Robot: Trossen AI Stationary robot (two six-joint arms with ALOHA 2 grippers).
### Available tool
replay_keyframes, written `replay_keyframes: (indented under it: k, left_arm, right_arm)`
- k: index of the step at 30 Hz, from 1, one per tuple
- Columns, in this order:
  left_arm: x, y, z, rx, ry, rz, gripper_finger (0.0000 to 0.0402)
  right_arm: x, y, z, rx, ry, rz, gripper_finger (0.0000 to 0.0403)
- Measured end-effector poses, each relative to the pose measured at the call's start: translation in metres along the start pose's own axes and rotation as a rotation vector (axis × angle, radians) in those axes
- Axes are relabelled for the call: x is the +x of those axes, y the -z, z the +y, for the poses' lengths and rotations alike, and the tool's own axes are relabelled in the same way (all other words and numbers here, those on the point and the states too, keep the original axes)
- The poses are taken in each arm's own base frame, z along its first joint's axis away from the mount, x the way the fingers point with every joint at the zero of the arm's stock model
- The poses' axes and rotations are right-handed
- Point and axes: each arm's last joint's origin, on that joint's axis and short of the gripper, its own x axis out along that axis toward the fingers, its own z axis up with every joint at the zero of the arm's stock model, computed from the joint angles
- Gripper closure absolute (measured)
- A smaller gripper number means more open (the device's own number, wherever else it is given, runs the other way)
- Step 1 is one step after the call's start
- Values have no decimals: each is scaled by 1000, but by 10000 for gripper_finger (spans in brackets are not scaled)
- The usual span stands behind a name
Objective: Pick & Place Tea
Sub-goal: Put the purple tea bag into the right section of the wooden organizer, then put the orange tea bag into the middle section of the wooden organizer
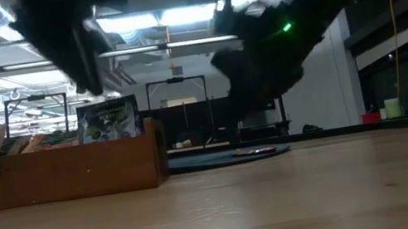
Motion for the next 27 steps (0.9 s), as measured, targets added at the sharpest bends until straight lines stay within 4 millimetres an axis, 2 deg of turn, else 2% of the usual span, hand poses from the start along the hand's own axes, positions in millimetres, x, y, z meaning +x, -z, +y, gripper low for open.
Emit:
replay_keyframes:
  k: [5, 8, 13, 17, 21, 24, 27]
  left_arm:
    - [-23, -10, -4, 32, -4, -126, 255]
    - [-32, -15, -5, 77, 7, -206, 256]
    - [-40, -21, -5, 135, 23, -299, 254]
    - [-41, -23, -5, 177, -11, -327, 254]
    - [-41, -24, -3, 184, -78, -346, 257]
    - [-41, -25, -2, 174, -130, -364, 258]
    - [-41, -25, -1, 171, -148, -368, 258]
  right_arm:
    - [32, -14, -32, 38, -84, 136, 292]
    - [44, -19, -50, 38, -112, 197, 311]
    - [45, -24, -78, -12, -75, 301, 332]
    - [37, -26, -91, -101, -54, 358, 334]
    - [35, -24, -92, -216, -99, 387, 313]
    - [36, -24, -90, -262, -168, 399, 279]
    - [36, -23, -91, -325, -161, 392, 238]
